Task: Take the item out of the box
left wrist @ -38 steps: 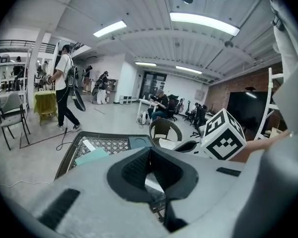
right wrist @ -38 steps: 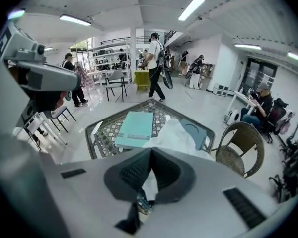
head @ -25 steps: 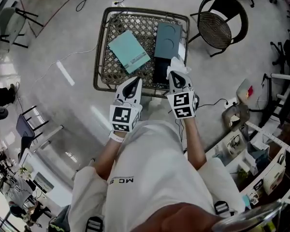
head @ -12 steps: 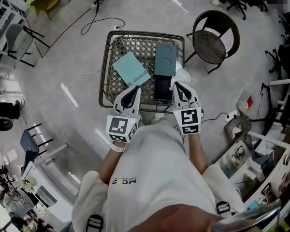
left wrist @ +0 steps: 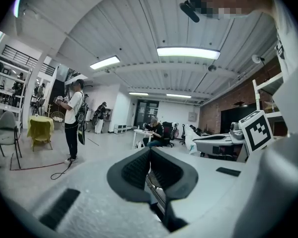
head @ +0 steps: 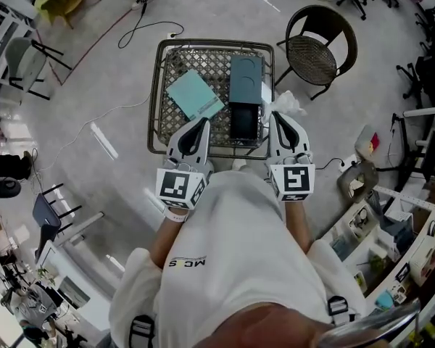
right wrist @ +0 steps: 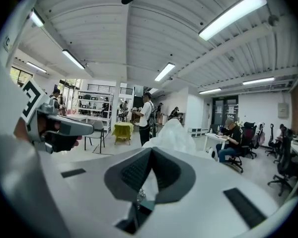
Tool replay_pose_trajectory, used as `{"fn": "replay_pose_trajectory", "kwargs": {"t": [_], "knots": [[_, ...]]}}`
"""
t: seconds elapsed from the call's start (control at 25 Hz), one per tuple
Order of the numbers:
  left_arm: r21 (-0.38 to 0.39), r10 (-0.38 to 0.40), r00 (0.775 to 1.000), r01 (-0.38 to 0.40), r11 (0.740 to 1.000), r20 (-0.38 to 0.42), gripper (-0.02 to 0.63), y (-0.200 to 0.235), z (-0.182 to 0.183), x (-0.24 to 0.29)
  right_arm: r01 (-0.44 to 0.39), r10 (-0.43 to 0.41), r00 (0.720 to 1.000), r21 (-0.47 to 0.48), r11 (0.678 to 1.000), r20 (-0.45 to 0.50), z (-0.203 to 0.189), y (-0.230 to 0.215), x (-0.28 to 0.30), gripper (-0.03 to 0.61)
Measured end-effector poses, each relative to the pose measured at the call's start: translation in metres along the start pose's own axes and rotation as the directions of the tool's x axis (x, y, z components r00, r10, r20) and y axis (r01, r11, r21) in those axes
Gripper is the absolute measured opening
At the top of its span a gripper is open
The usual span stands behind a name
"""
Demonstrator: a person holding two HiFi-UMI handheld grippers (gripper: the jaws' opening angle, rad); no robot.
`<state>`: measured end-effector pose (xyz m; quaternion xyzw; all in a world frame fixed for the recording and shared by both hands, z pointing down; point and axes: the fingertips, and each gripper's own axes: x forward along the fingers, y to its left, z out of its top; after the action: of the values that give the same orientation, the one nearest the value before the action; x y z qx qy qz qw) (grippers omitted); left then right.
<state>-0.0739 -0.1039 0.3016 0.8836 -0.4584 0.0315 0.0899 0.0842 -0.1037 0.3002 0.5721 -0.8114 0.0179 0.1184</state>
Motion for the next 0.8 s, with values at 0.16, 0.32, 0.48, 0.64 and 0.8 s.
{"fn": "replay_pose_trajectory", "kwargs": {"t": [0.16, 0.32, 0.48, 0.64, 0.8], "knots": [[0.004, -0.004, 1.000, 0.004, 1.000, 0.012, 0.028, -0.005, 0.004, 0.001, 0.011, -0.011, 1.000, 0.013, 1.000, 0.018, -0.004, -0.004, -0.004, 0.017], [0.007, -0.008, 1.000, 0.008, 1.000, 0.013, 0.027, -0.008, 0.007, 0.002, 0.013, -0.014, 0.999, 0.027, 1.000, 0.032, -0.001, -0.005, -0.007, 0.015], [0.014, -0.014, 1.000, 0.014, 1.000, 0.015, 0.028, -0.012, 0.009, 0.003, 0.017, -0.019, 0.999, 0.035, 0.999, 0.043, 0.002, -0.007, -0.011, 0.015], [0.013, -0.020, 1.000, 0.020, 1.000, 0.006, 0.028, -0.015, 0.005, 0.002, 0.016, -0.018, 0.999, 0.034, 0.999, 0.046, 0.001, -0.005, -0.014, 0.015], [0.005, -0.023, 1.000, 0.023, 1.000, -0.003, 0.028, -0.016, 0.002, 0.002, 0.014, -0.015, 0.999, 0.041, 0.999, 0.045, -0.003, -0.003, -0.015, 0.015]]}}
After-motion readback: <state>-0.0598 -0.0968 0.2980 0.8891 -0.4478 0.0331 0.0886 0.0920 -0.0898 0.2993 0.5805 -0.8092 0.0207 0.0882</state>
